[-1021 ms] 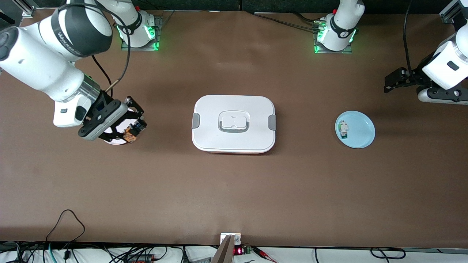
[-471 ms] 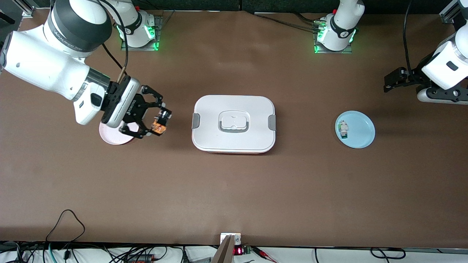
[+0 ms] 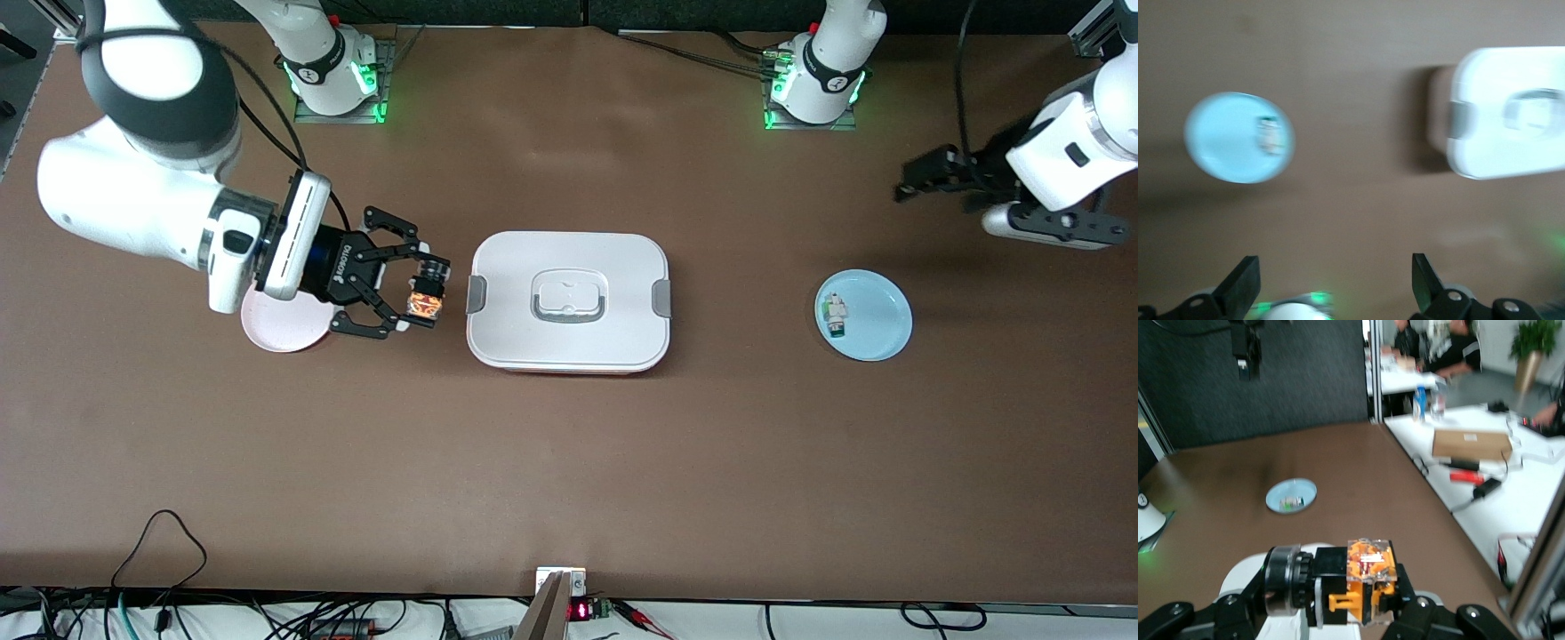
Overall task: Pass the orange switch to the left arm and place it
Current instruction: 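Carry the switch over the white box while the left gripper approaches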
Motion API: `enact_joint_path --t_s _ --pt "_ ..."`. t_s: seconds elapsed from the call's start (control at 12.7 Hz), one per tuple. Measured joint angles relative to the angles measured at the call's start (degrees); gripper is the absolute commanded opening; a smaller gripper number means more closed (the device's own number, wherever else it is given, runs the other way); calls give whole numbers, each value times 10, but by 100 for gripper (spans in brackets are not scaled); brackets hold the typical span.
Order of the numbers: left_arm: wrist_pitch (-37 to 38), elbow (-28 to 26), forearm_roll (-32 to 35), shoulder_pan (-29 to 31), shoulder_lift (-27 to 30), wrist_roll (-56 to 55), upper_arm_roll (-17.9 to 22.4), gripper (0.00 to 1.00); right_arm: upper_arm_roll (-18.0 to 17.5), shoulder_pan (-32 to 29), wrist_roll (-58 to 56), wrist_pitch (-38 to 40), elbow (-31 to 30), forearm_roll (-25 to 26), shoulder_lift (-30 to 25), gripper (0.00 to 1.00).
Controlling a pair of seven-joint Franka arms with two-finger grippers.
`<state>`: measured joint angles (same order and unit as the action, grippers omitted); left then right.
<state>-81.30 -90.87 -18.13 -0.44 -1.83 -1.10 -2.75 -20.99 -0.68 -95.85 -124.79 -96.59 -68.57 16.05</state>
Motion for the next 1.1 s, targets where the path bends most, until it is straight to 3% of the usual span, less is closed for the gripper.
enact_joint_path --t_s 0.31,0.55,0.79,1.1 --pt "-2 -6 -252 17 -57 -4 1 100 -3 38 -66 0 2 -114 31 35" --pt "-59 -7 -412 12 -124 -4 -5 100 -4 85 -67 -21 21 -179 43 35" --pt "-145 -6 -543 -21 -169 -4 -11 100 -5 122 -63 -62 45 -194 57 34" --pt "-229 -6 -652 -76 -179 0 -13 100 -5 149 -60 -88 60 -195 75 34"
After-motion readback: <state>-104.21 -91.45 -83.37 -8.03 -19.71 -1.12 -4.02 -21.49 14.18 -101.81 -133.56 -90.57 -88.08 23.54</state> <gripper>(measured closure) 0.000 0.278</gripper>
